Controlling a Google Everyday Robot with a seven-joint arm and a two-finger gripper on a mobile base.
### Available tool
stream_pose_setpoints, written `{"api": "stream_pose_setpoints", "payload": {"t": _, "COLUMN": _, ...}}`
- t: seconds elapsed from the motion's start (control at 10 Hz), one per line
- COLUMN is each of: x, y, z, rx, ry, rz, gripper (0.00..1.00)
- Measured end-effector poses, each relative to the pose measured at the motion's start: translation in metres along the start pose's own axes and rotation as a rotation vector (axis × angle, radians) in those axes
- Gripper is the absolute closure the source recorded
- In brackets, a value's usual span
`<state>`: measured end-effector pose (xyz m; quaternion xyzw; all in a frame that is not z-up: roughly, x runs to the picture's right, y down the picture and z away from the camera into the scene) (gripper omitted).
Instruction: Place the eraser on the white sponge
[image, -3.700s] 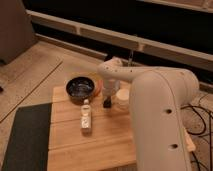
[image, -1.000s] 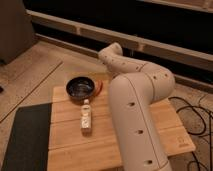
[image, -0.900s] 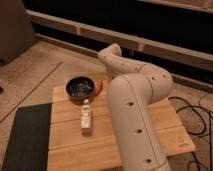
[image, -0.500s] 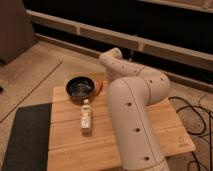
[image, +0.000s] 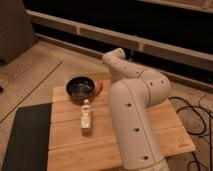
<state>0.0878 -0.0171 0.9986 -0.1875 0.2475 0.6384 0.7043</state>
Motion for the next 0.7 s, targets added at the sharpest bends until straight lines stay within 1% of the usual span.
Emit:
{"api": "stream_pose_setpoints", "payload": {"t": 0.2, "x": -0.001, "y": 0.002, "z": 0.000, "rx": -0.016, "ry": 0.005, "rz": 0.003, "gripper": 0.32}}
{"api": "stream_pose_setpoints", "payload": {"t": 0.3, "x": -0.004, "y": 0.005, "z": -0.003, "rx": -0.028, "ry": -0.001, "rz": 0.001, "gripper": 0.32}}
{"api": "stream_pose_setpoints", "payload": {"t": 0.4, "x": -0.007, "y": 0.011, "z": -0.009, "rx": -0.043, "ry": -0.008, "rz": -0.007, "gripper": 0.32}}
{"api": "stream_pose_setpoints", "payload": {"t": 0.6, "x": -0.013, "y": 0.029, "z": -0.033, "rx": -0.077, "ry": -0.036, "rz": -0.034, "gripper": 0.32}}
{"api": "stream_pose_setpoints", "payload": {"t": 0.7, "x": -0.014, "y": 0.038, "z": -0.043, "rx": -0.087, "ry": -0.047, "rz": -0.049, "gripper": 0.32}}
